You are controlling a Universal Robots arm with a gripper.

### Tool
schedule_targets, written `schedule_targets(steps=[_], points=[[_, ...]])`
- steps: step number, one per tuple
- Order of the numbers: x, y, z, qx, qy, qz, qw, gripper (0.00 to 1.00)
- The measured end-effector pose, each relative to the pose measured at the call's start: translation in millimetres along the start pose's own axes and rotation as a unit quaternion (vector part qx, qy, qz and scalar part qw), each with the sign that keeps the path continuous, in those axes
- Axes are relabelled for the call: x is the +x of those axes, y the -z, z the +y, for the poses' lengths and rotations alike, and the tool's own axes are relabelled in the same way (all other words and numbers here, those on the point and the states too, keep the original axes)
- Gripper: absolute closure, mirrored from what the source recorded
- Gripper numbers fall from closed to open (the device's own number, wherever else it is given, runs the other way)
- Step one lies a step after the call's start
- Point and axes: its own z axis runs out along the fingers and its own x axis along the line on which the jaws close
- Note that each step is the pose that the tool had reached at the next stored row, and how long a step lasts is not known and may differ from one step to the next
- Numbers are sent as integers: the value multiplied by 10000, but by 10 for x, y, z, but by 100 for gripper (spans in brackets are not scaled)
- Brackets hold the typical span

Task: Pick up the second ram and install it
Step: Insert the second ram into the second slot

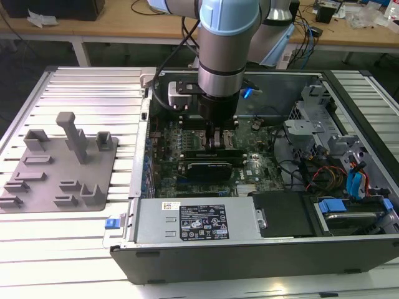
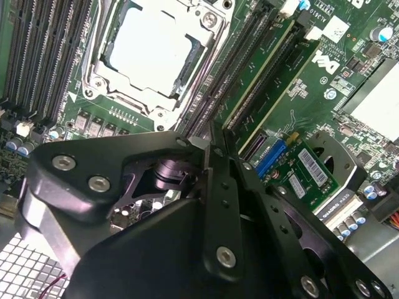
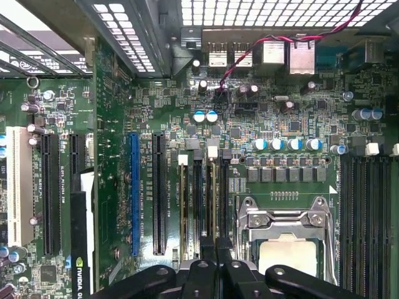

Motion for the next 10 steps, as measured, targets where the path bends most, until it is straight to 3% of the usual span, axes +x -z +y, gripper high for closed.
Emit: schedule_targets(steps=[8, 9, 10], points=[[0, -5, 0, 1, 0, -1, 10000, 90], [0, -6, 0, 1, 0, -1, 10000, 84], [0, -7, 0, 0, 0, -1, 10000, 84]])
